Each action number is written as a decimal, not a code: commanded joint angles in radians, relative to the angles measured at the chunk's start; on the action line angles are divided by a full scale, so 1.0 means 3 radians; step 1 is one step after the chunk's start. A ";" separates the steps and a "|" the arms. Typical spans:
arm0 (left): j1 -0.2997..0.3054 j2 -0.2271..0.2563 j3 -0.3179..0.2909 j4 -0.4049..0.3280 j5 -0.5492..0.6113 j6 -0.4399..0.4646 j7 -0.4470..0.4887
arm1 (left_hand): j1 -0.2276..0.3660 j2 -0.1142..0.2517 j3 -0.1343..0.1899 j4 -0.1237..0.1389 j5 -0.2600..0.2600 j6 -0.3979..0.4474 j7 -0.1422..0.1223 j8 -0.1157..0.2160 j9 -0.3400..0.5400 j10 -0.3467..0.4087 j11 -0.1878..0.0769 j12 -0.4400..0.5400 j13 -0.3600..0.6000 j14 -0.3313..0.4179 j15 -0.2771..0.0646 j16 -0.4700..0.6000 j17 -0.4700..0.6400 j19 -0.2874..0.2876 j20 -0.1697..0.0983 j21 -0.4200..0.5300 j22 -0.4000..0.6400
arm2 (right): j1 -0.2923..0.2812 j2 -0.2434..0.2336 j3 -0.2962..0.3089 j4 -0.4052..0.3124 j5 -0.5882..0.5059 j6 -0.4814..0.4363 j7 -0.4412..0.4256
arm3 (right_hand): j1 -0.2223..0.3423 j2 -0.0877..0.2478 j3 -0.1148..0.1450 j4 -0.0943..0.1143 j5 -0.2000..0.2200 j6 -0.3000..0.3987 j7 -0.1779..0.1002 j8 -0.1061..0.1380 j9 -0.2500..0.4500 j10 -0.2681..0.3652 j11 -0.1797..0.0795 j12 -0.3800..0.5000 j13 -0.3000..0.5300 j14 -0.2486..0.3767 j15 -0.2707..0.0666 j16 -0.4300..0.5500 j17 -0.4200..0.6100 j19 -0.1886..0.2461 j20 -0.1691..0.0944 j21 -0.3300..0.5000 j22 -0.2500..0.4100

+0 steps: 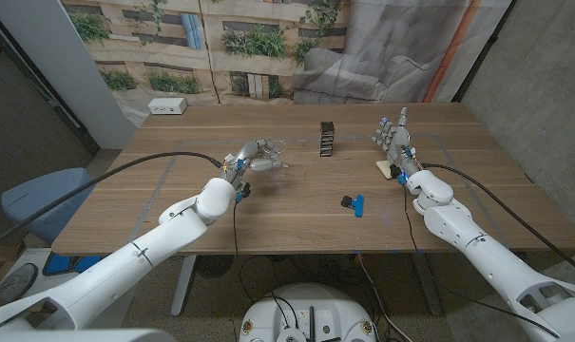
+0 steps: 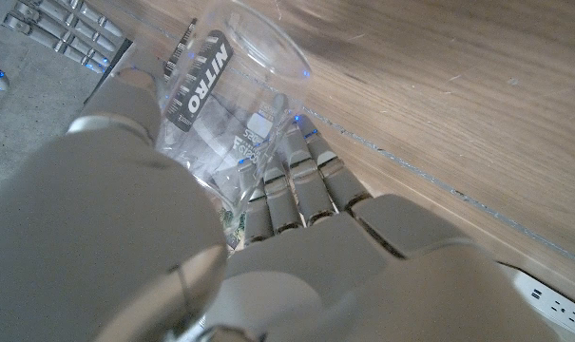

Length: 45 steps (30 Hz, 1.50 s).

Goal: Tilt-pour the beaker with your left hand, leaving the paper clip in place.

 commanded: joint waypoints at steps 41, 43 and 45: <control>-0.0245 -0.0624 0.0194 0.1352 0.0472 -0.1311 0.0066 | -0.0529 0.0666 0.0057 0.0054 -0.0116 0.0338 -0.0377 0.0072 -0.0013 0.0350 -0.0648 -0.0502 -0.0303 -0.1215 -0.0215 -0.0373 -0.0432 -0.1445 0.0116 -0.0295 -0.0047 | -0.0001 -0.0001 0.0000 -0.0004 0.0001 -0.0003 -0.0001 | 0.0022 0.0286 -0.0023 -0.0001 0.0020 -0.0018 -0.0002 0.0018 0.0005 -0.0031 0.0009 0.0021 0.0017 -0.0012 -0.0071 0.0010 0.0019 0.0003 0.0021 0.0024 0.0015; -0.0258 -0.0650 0.0206 0.1388 0.0447 -0.1292 0.0044 | -0.0541 0.0660 0.0052 0.0055 -0.0119 0.0328 -0.0381 0.0053 -0.0015 0.0336 -0.0637 -0.0516 -0.0310 -0.1221 -0.0210 -0.0374 -0.0433 -0.1466 0.0122 -0.0289 -0.0048 | -0.0001 -0.0001 0.0000 -0.0003 0.0000 -0.0003 -0.0001 | 0.0022 0.0286 -0.0023 -0.0001 0.0020 -0.0018 -0.0002 0.0018 0.0005 -0.0031 0.0009 0.0021 0.0017 -0.0012 -0.0071 0.0010 0.0019 0.0003 0.0021 0.0024 0.0015; -0.0270 -0.0682 0.0224 0.1402 0.0478 -0.1212 0.0074 | -0.0551 0.0659 0.0049 0.0058 -0.0122 0.0335 -0.0378 0.0044 -0.0016 0.0330 -0.0638 -0.0525 -0.0316 -0.1234 -0.0203 -0.0377 -0.0433 -0.1487 0.0128 -0.0287 -0.0048 | -0.0001 -0.0001 0.0000 -0.0003 0.0001 -0.0003 -0.0001 | 0.0022 0.0286 -0.0023 -0.0001 0.0020 -0.0018 -0.0002 0.0018 0.0005 -0.0031 0.0009 0.0021 0.0017 -0.0012 -0.0071 0.0010 0.0019 0.0003 0.0021 0.0024 0.0015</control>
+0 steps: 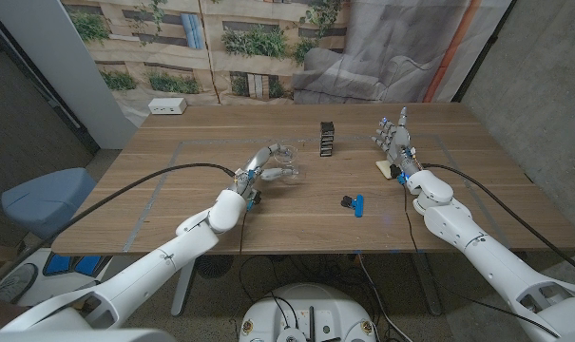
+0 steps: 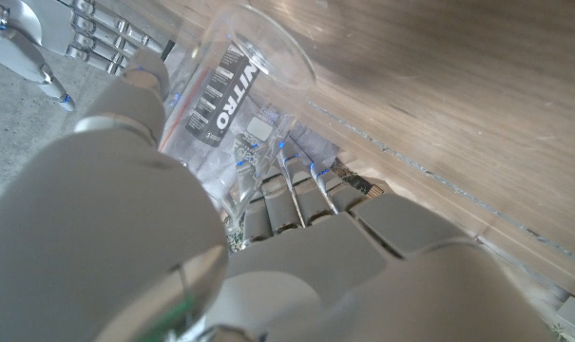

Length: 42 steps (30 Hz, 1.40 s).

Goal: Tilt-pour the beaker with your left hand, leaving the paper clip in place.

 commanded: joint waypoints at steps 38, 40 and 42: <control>-0.0185 -0.0112 0.0200 0.0179 0.0058 0.0392 -0.0102 | -0.0774 0.0582 0.0003 0.0059 -0.0023 0.0083 -0.0412 -0.0351 -0.0010 -0.0114 -0.0295 -0.0190 0.0048 0.0050 -0.0222 0.0073 0.0034 -0.0030 0.0071 0.0080 0.0001 | 0.0001 0.0000 0.0000 0.0002 0.0000 0.0001 0.0001 | 0.0022 0.0286 -0.0023 -0.0001 0.0020 -0.0018 -0.0003 0.0018 0.0005 -0.0031 0.0009 0.0021 0.0017 -0.0012 -0.0071 0.0010 0.0019 0.0003 0.0021 0.0024 0.0015; -0.0170 -0.0110 0.0192 0.0201 0.0053 0.0347 -0.0069 | -0.0794 0.0561 -0.0009 0.0057 -0.0027 0.0013 -0.0422 -0.0429 -0.0015 -0.0192 -0.0241 -0.0213 0.0026 0.0036 -0.0211 0.0067 0.0037 -0.0019 0.0082 0.0084 0.0002 | 0.0000 0.0000 0.0000 0.0001 0.0000 0.0001 0.0001 | 0.0022 0.0286 -0.0023 -0.0001 0.0020 -0.0018 -0.0003 0.0018 0.0005 -0.0031 0.0009 0.0021 0.0017 -0.0012 -0.0071 0.0010 0.0019 0.0003 0.0021 0.0024 0.0015; -0.0169 -0.0101 0.0195 0.0198 0.0060 0.0347 -0.0070 | -0.0806 0.0544 -0.0019 0.0057 -0.0031 -0.0010 -0.0426 -0.0472 -0.0018 -0.0265 -0.0226 -0.0234 0.0011 0.0021 -0.0200 0.0060 0.0039 -0.0005 0.0089 0.0089 0.0002 | 0.0000 0.0000 0.0000 0.0001 0.0000 0.0000 0.0001 | 0.0022 0.0286 -0.0023 -0.0001 0.0020 -0.0018 -0.0003 0.0018 0.0005 -0.0031 0.0009 0.0021 0.0017 -0.0012 -0.0071 0.0010 0.0019 0.0003 0.0021 0.0024 0.0015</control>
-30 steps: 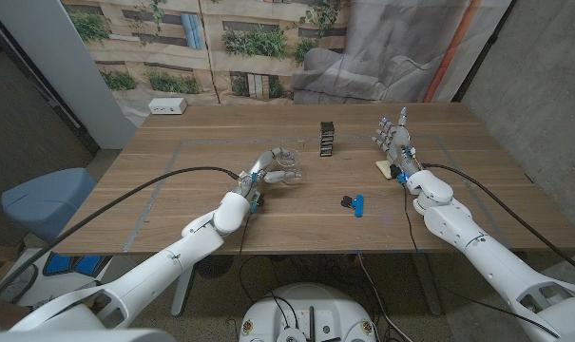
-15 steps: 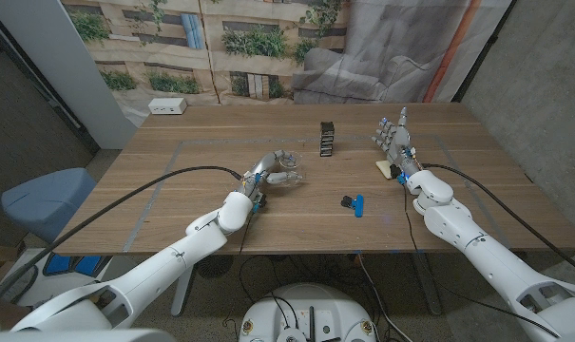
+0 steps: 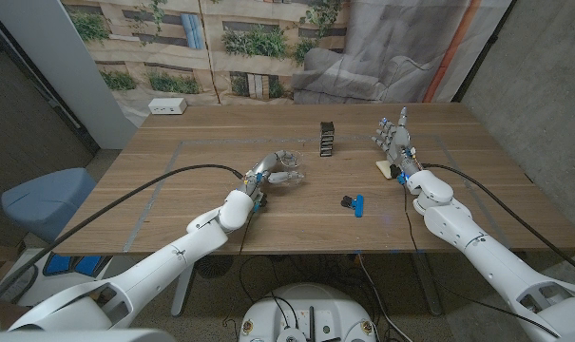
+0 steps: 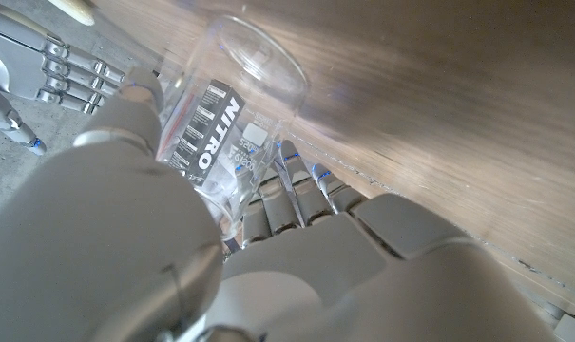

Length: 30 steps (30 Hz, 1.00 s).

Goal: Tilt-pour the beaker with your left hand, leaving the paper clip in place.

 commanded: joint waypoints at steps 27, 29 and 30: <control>-0.0033 0.0118 0.0005 -0.0036 -0.0073 0.0041 -0.0169 | -0.0593 0.0153 -0.0116 0.0032 -0.0029 -0.0223 -0.0212 -0.0644 -0.0008 -0.0688 0.0132 -0.0088 -0.0257 -0.0409 -0.0081 -0.0065 -0.0002 -0.0037 0.0053 0.0003 0.0009 | 0.0002 0.0003 -0.0001 0.0008 -0.0001 0.0006 0.0003 | 0.0022 0.0286 -0.0023 -0.0001 0.0020 -0.0018 -0.0003 0.0018 0.0005 -0.0031 0.0009 0.0021 0.0017 -0.0012 -0.0071 0.0010 0.0019 0.0003 0.0021 0.0024 0.0015; -0.0039 0.0128 0.0008 -0.0041 -0.0077 0.0042 -0.0197 | -0.0603 0.0123 -0.0127 0.0035 -0.0029 -0.0273 -0.0217 -0.0707 -0.0007 -0.0769 0.0156 -0.0094 -0.0286 -0.0461 -0.0067 -0.0065 -0.0002 -0.0058 0.0044 0.0002 0.0009 | 0.0002 0.0003 -0.0001 0.0008 -0.0001 0.0006 0.0003 | 0.0022 0.0286 -0.0023 -0.0001 0.0020 -0.0018 -0.0003 0.0018 0.0005 -0.0031 0.0009 0.0021 0.0017 -0.0012 -0.0071 0.0010 0.0019 0.0003 0.0021 0.0024 0.0015; -0.0041 0.0132 0.0008 -0.0039 -0.0074 0.0034 -0.0200 | -0.0605 0.0119 -0.0129 0.0036 -0.0029 -0.0274 -0.0218 -0.0713 -0.0007 -0.0769 0.0154 -0.0091 -0.0289 -0.0465 -0.0068 -0.0064 -0.0002 -0.0062 0.0040 0.0001 0.0009 | 0.0002 0.0003 -0.0001 0.0008 -0.0001 0.0006 0.0003 | 0.0022 0.0286 -0.0023 -0.0001 0.0020 -0.0018 -0.0003 0.0018 0.0005 -0.0031 0.0009 0.0021 0.0017 -0.0012 -0.0071 0.0010 0.0019 0.0003 0.0021 0.0024 0.0015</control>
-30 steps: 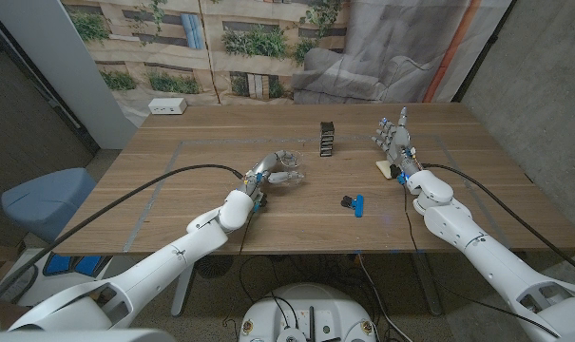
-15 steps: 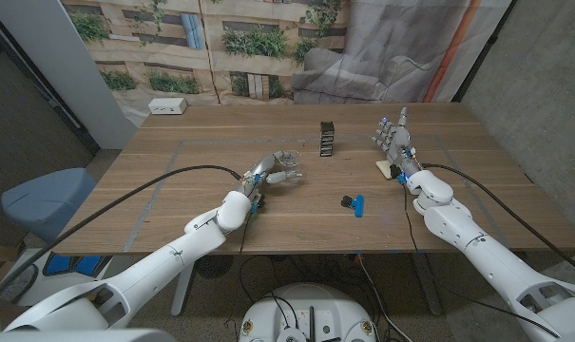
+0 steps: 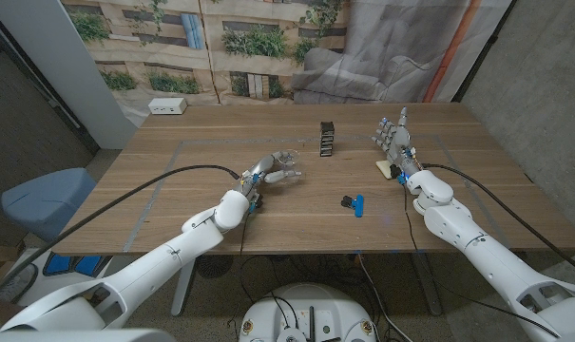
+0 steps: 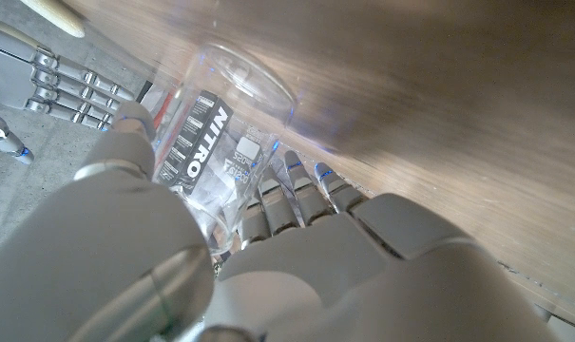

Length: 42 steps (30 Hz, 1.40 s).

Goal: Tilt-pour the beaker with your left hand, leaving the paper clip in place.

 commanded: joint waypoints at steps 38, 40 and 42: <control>-0.0124 0.0210 -0.0021 0.0058 -0.0184 -0.0093 -0.0511 | -0.0173 -0.0392 -0.0177 0.0031 -0.0054 -0.0792 0.0289 -0.0680 0.0007 -0.0941 0.0264 -0.0044 -0.0339 -0.0846 0.0177 -0.0028 0.0004 -0.0402 0.0033 -0.0020 0.0005 | 0.0000 0.0000 0.0000 0.0002 0.0000 0.0003 0.0002 | 0.0022 0.0286 -0.0023 -0.0001 0.0020 -0.0018 -0.0003 0.0018 0.0005 -0.0031 0.0009 0.0021 0.0017 -0.0012 -0.0071 0.0010 0.0019 0.0003 0.0021 0.0024 0.0015; -0.0137 0.0220 -0.0020 0.0067 -0.0211 -0.0115 -0.0565 | -0.0201 -0.0401 -0.0191 0.0036 -0.0063 -0.0818 0.0324 -0.0711 0.0006 -0.1010 0.0282 -0.0046 -0.0370 -0.0918 0.0194 -0.0026 0.0003 -0.0431 0.0036 -0.0020 0.0005 | 0.0000 0.0000 0.0000 0.0002 0.0000 0.0002 0.0002 | 0.0022 0.0286 -0.0023 -0.0001 0.0020 -0.0018 -0.0003 0.0018 0.0005 -0.0031 0.0009 0.0021 0.0017 -0.0012 -0.0071 0.0010 0.0019 0.0003 0.0021 0.0024 0.0015; -0.0152 0.0255 -0.0015 0.0044 -0.0187 -0.0142 -0.0601 | -0.0231 -0.0424 -0.0213 0.0037 -0.0074 -0.0877 0.0369 -0.0753 0.0004 -0.1096 0.0279 -0.0050 -0.0405 -0.0987 0.0219 -0.0022 0.0001 -0.0475 0.0042 -0.0023 0.0004 | -0.0002 0.0000 0.0000 -0.0002 -0.0001 0.0001 0.0001 | 0.0022 0.0286 -0.0023 -0.0001 0.0020 -0.0018 -0.0003 0.0018 0.0005 -0.0031 0.0009 0.0021 0.0017 -0.0012 -0.0071 0.0010 0.0019 0.0003 0.0021 0.0024 0.0015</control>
